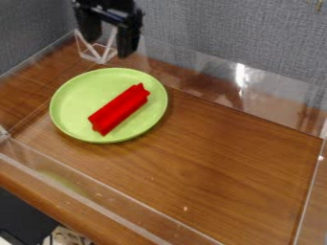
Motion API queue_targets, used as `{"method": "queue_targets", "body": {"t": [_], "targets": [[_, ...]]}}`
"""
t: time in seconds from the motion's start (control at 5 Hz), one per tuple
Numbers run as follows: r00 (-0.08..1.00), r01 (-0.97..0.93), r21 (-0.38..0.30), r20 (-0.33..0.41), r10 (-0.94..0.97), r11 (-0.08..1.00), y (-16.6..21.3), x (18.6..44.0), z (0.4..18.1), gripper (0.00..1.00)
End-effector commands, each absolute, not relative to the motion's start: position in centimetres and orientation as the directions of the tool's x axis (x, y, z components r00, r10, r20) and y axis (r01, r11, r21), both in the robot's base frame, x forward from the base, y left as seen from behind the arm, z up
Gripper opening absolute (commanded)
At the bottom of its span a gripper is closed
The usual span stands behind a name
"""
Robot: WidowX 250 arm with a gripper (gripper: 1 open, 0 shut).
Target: Put the red object on the green plate
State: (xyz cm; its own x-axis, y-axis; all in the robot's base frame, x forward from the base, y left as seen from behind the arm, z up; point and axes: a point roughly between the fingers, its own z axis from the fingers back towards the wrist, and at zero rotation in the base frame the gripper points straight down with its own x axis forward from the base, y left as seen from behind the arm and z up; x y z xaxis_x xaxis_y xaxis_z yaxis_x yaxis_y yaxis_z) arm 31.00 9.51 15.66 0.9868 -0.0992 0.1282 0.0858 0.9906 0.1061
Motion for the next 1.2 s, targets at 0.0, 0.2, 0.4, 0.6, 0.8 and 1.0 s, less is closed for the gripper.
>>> {"method": "queue_targets", "body": {"t": [0.0, 0.2, 0.4, 0.6, 0.8, 1.0], "targets": [[0.973, 0.147, 0.127, 0.160, -0.167, 0.981, 10.4, 32.1, 17.7, 1.00], [0.964, 0.212, 0.117, 0.140, -0.228, 0.970, 10.8, 33.0, 17.6, 1.00], [0.957, 0.254, 0.105, 0.117, -0.266, 0.961, 11.4, 32.9, 16.2, 1.00], [0.947, 0.296, 0.092, 0.102, -0.305, 0.951, 11.7, 32.5, 15.0, 1.00], [0.952, 0.279, 0.082, 0.103, -0.287, 0.957, 12.0, 31.8, 14.4, 1.00], [0.964, 0.232, 0.086, 0.112, -0.241, 0.969, 12.2, 31.2, 14.4, 1.00]]}}
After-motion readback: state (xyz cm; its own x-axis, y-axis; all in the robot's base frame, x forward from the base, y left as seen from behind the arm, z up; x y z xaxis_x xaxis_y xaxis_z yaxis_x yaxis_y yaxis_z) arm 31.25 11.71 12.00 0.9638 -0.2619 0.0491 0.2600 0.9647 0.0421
